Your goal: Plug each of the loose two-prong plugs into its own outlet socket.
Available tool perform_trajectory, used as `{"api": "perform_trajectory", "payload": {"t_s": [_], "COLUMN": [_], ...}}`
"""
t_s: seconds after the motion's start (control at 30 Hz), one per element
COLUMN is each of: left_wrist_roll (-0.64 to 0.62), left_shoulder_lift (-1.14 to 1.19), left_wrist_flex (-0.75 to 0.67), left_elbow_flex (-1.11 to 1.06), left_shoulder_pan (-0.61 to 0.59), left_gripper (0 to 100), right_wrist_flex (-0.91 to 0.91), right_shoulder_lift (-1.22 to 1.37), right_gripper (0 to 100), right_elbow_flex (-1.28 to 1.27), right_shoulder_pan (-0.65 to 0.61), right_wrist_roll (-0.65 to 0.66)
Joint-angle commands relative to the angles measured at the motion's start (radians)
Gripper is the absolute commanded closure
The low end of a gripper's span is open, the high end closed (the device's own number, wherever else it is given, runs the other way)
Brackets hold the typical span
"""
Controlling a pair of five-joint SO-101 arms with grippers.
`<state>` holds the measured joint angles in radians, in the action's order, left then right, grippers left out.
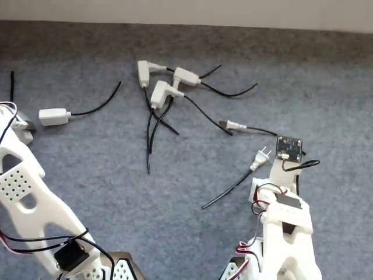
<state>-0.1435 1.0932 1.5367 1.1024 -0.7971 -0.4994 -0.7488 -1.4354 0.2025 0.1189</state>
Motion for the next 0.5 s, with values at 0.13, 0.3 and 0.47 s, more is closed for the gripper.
{"api": "perform_trajectory", "payload": {"t_s": [0.13,0.3,0.47], "left_wrist_roll": [0.009,0.008,0.063], "left_shoulder_lift": [-0.010,-0.041,-0.128], "left_wrist_flex": [-0.003,0.057,0.245], "left_elbow_flex": [0.010,0.090,0.243], "left_shoulder_pan": [-0.004,-0.002,0.062], "left_gripper": [98,99,99], "right_wrist_flex": [0.016,0.016,0.016], "right_shoulder_lift": [-0.008,-0.008,-0.008], "right_gripper": [99.2,99.2,99.2], "right_elbow_flex": [0.004,0.005,0.005], "right_shoulder_pan": [-0.016,-0.016,-0.016], "right_wrist_roll": [-0.006,-0.006,-0.006]}}
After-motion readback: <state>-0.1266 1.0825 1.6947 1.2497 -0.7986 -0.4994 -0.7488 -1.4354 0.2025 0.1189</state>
